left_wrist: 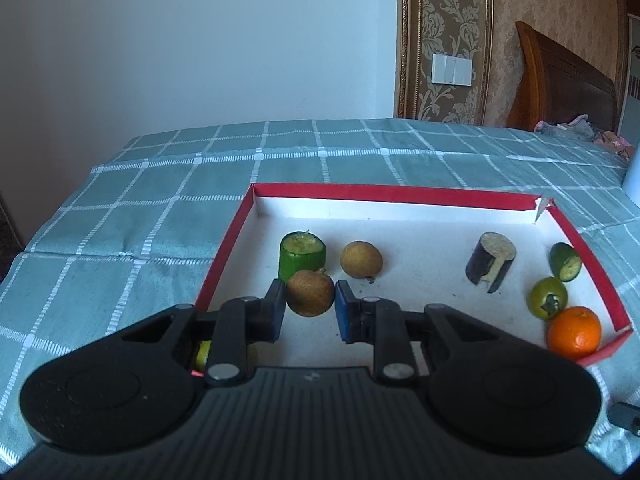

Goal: Organize fruits
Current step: 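Carry the brown fruit into the tray and open the left gripper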

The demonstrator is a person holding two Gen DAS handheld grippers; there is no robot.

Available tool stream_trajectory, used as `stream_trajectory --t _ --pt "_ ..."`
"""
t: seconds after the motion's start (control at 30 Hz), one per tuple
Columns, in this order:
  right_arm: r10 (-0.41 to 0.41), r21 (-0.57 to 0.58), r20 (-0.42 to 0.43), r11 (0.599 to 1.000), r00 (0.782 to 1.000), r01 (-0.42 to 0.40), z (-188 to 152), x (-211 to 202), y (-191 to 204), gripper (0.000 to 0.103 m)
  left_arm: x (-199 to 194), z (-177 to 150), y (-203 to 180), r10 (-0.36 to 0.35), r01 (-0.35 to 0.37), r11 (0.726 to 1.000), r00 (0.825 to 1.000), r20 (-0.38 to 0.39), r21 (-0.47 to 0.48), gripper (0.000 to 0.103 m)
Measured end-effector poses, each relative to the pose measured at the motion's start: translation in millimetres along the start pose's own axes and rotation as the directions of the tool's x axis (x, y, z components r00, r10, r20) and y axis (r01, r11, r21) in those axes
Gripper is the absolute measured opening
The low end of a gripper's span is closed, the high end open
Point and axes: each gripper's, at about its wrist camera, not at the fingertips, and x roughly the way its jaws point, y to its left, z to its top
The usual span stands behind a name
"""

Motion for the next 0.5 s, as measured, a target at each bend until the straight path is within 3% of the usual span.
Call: stream_trajectory --t 0.27,0.5 --pt "0.001 -0.003 -0.001 1.000 1.000 -0.001 0.1 0.9 0.2 0.091 28.9 -3.9 3.5 0.031 -0.031 0.999 0.999 -0.029 -0.013 0.024" --pt "0.000 -0.005 -0.002 1.000 1.000 0.000 0.4 1.7 -0.2 0.091 29.6 -7.9 5.3 0.034 -0.034 0.999 0.999 -0.009 -0.020 0.025"
